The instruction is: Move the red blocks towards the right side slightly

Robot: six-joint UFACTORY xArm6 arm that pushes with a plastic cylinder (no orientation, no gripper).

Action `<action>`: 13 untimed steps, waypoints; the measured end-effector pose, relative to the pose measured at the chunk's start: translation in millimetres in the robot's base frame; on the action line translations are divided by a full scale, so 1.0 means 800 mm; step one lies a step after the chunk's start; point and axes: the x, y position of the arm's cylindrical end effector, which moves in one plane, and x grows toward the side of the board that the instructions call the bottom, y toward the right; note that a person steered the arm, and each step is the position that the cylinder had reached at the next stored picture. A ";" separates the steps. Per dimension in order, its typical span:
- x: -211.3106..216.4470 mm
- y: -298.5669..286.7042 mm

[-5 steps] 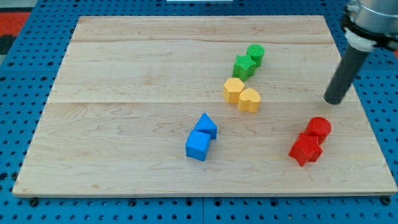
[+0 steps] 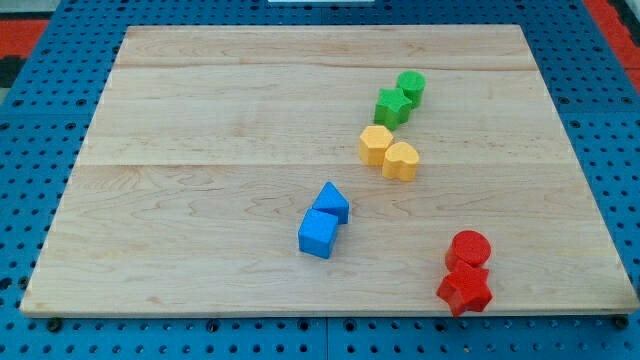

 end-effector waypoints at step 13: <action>-0.020 -0.269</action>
